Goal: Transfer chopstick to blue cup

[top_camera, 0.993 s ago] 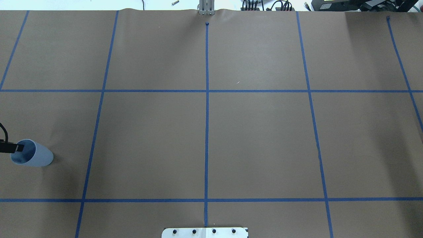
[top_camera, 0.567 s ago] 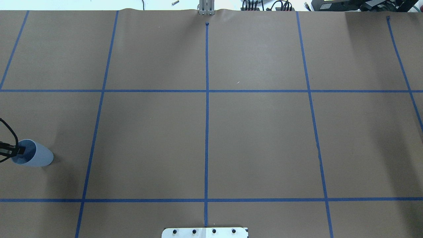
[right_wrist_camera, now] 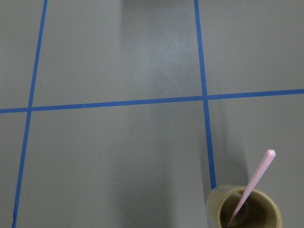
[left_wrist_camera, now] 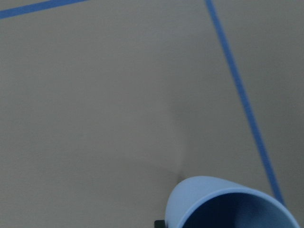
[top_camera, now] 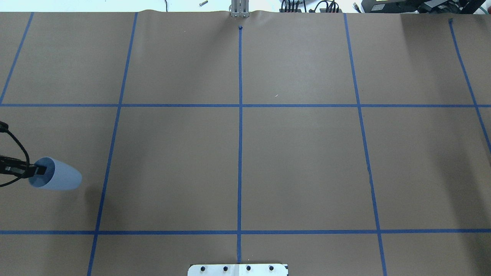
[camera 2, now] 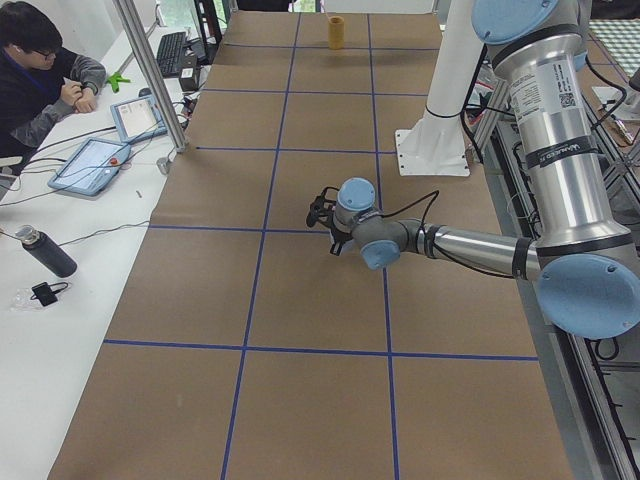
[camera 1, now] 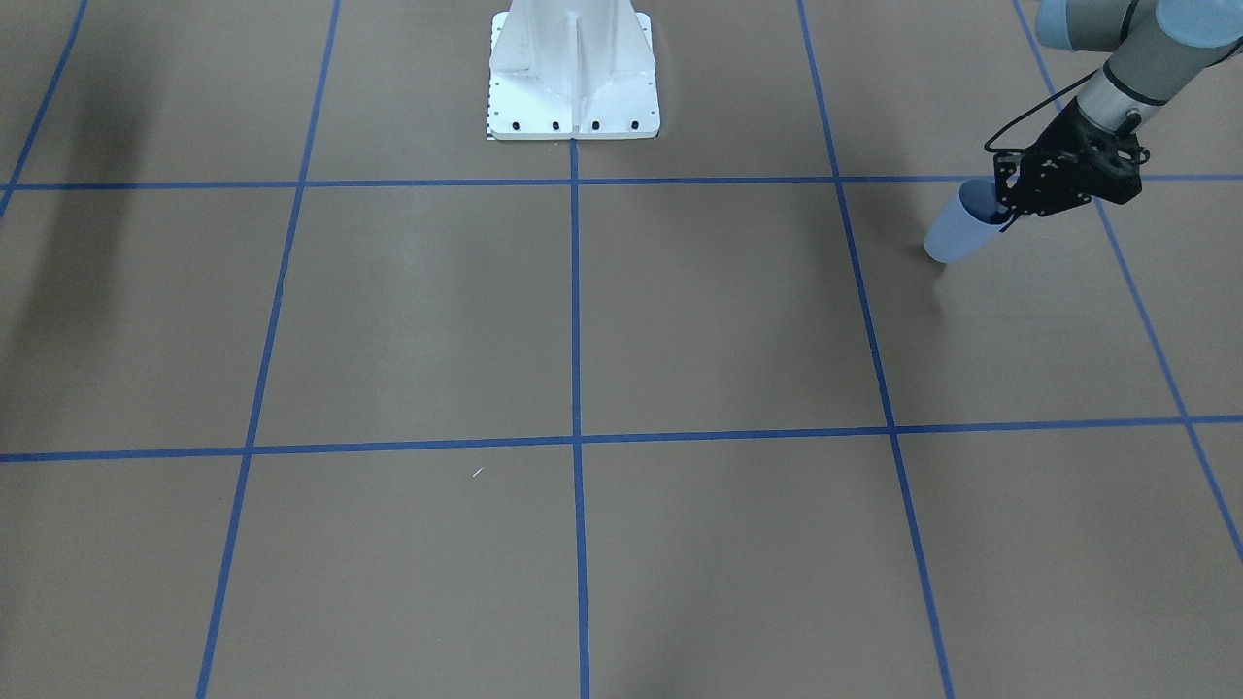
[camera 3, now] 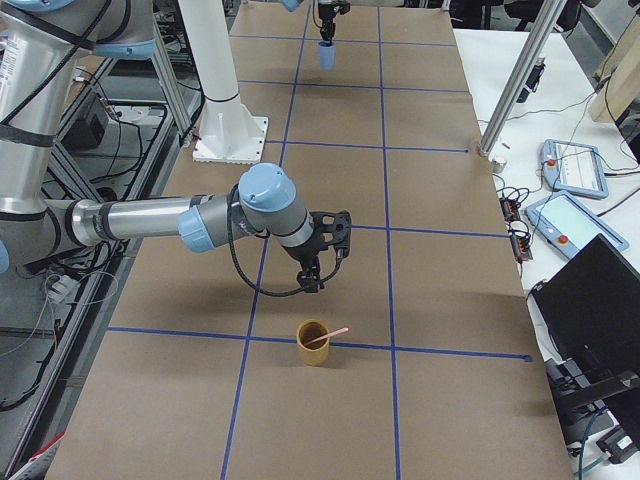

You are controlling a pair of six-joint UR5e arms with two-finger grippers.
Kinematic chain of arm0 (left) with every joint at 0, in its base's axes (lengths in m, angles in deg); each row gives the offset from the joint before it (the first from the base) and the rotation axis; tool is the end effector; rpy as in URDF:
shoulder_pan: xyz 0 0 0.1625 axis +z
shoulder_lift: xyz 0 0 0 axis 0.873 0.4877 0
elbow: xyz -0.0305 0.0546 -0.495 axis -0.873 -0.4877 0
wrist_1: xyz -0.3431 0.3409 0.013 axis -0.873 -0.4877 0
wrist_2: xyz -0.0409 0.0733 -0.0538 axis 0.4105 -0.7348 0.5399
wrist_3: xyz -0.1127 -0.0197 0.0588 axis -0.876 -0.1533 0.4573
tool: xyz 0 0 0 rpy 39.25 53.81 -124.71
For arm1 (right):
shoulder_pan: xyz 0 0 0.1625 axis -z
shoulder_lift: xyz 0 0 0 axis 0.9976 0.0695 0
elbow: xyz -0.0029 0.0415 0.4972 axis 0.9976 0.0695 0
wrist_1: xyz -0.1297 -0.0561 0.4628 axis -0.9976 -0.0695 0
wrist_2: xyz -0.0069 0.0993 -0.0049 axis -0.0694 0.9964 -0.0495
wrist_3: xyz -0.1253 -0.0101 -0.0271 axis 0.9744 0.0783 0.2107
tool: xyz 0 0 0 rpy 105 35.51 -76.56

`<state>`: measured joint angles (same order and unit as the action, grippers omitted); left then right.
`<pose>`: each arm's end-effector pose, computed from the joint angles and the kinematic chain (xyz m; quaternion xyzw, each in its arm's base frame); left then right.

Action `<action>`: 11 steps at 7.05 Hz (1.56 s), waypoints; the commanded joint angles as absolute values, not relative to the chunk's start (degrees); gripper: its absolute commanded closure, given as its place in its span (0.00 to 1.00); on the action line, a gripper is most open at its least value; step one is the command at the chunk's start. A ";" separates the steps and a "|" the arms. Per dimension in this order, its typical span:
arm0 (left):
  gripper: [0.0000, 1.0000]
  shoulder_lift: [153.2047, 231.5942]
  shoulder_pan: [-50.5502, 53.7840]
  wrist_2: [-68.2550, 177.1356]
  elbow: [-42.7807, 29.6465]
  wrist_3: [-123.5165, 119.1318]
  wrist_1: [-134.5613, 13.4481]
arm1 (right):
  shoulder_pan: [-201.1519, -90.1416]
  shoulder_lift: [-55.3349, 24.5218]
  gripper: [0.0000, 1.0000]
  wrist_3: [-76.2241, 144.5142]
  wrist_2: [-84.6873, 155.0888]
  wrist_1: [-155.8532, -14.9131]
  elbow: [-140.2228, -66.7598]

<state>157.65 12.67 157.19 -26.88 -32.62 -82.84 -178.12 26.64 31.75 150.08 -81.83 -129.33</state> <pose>0.2727 -0.3954 0.5744 0.1381 0.4921 0.1109 0.8523 0.0526 -0.4003 0.6086 0.1276 -0.4205 0.0810 0.8946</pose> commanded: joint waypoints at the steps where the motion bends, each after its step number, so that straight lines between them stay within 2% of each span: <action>1: 1.00 172.19 13.09 156.75 -27.66 -40.96 -69.53 | -178.12 26.67 0.00 31.75 150.08 -81.76 -129.24; 3: 1.00 191.69 19.98 147.83 -27.14 -44.38 -45.83 | -178.12 26.85 0.00 31.75 150.08 -81.76 -129.15; 5: 1.00 211.56 30.89 138.17 -20.06 -54.92 -29.25 | -178.12 26.93 0.00 31.75 150.17 -81.67 -128.97; 7: 1.00 220.14 33.21 137.41 -9.43 -57.95 -29.44 | -178.12 26.93 0.00 31.66 150.17 -81.67 -128.88; 11: 1.00 220.27 33.65 137.32 -6.66 -57.42 -31.81 | -178.12 26.93 0.00 31.66 150.17 -81.67 -128.62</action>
